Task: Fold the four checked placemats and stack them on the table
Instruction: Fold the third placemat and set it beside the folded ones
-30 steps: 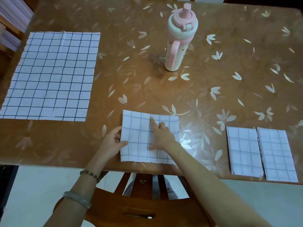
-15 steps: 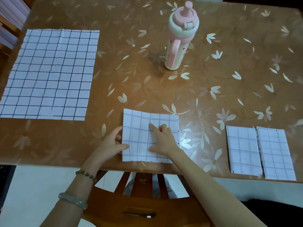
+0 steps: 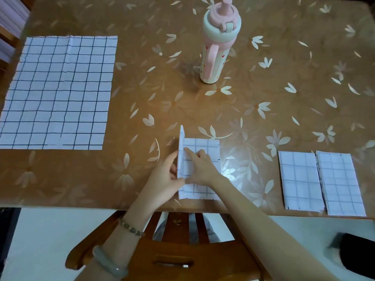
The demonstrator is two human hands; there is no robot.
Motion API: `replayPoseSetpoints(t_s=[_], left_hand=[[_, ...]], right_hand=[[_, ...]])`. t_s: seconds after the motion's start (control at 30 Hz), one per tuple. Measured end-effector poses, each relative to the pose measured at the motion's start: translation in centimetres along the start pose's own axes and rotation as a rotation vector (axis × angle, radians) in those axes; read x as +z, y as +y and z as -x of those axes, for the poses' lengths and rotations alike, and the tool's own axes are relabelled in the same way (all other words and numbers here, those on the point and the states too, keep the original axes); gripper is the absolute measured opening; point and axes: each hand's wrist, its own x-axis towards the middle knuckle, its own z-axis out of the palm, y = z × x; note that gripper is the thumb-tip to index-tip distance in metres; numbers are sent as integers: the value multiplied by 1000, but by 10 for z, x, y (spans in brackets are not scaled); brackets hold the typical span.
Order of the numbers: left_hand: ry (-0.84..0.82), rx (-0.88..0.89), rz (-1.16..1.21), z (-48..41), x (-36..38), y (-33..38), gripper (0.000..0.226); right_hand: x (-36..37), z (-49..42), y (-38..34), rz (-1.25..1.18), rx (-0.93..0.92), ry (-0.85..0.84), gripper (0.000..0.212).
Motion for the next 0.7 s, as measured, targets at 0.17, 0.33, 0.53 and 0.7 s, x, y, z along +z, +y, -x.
replayPoseSetpoints(t_s=[0.17,0.33,0.53,0.7], left_hand=[[51,96,-101,-3,39,26,78],[11,121,-234,-18,83,40,74],[-36,139,-284,-35,115,36,63],[-35,236,-256,-40,98,11,59]], right_hand=[[-23,18,23,-823,129,193,40],[-43,45,44,-1093,258,402,12],[-32,44,48,-1033,345,385,9],[-23,33,59,-804,430,453,19]])
